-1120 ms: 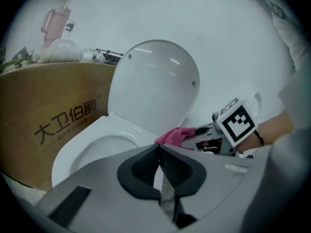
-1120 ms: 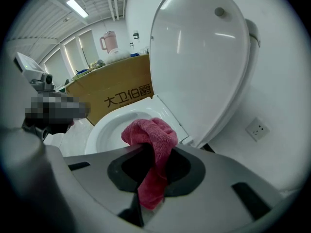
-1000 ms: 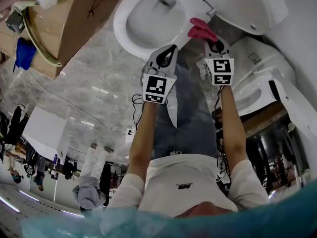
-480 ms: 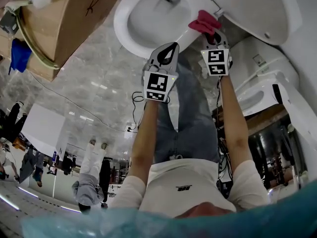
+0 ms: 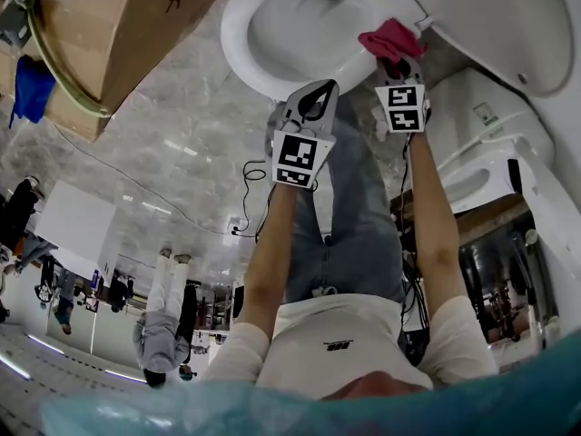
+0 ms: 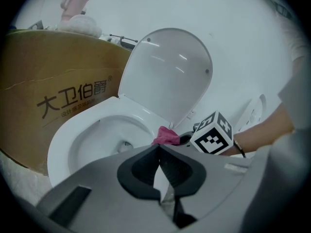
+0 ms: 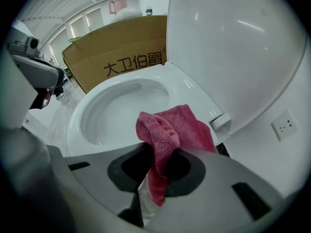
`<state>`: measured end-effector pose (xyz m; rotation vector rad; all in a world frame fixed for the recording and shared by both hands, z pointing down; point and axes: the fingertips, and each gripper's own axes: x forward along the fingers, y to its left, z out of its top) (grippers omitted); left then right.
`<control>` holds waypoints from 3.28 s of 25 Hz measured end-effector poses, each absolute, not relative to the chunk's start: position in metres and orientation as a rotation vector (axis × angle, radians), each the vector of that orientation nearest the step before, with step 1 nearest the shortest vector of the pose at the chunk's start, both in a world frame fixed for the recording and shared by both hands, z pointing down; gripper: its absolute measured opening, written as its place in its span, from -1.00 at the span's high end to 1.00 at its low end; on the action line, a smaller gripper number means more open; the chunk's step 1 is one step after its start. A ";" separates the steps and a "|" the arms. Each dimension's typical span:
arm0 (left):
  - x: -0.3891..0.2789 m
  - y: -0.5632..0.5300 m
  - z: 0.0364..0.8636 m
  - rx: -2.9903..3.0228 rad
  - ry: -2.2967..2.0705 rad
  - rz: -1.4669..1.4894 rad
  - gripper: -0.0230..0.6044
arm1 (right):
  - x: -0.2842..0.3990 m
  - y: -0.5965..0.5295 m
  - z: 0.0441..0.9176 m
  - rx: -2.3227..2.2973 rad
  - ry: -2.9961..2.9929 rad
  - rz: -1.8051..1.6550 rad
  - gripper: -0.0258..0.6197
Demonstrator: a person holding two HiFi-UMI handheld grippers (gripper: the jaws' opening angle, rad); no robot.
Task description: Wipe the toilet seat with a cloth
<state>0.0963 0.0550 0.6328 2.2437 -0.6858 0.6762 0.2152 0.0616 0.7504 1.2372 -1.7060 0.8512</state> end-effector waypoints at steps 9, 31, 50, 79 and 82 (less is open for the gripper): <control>0.070 0.069 0.637 2.220 -0.695 0.668 0.91 | 0.195 0.080 0.752 1.238 -1.683 0.862 0.75; 0.005 0.106 0.641 2.164 -0.738 0.650 0.91 | 0.101 0.132 0.754 1.089 -1.701 0.859 0.75; -0.059 0.112 0.650 2.059 -0.884 0.602 0.91 | 0.013 0.144 0.756 0.916 -1.772 0.846 0.75; -0.118 0.091 0.664 1.936 -1.056 0.591 0.91 | -0.075 0.093 0.756 0.689 -1.934 0.836 0.75; -0.121 0.087 0.665 1.925 -1.070 0.588 0.91 | -0.082 0.085 0.755 0.675 -1.951 0.836 0.75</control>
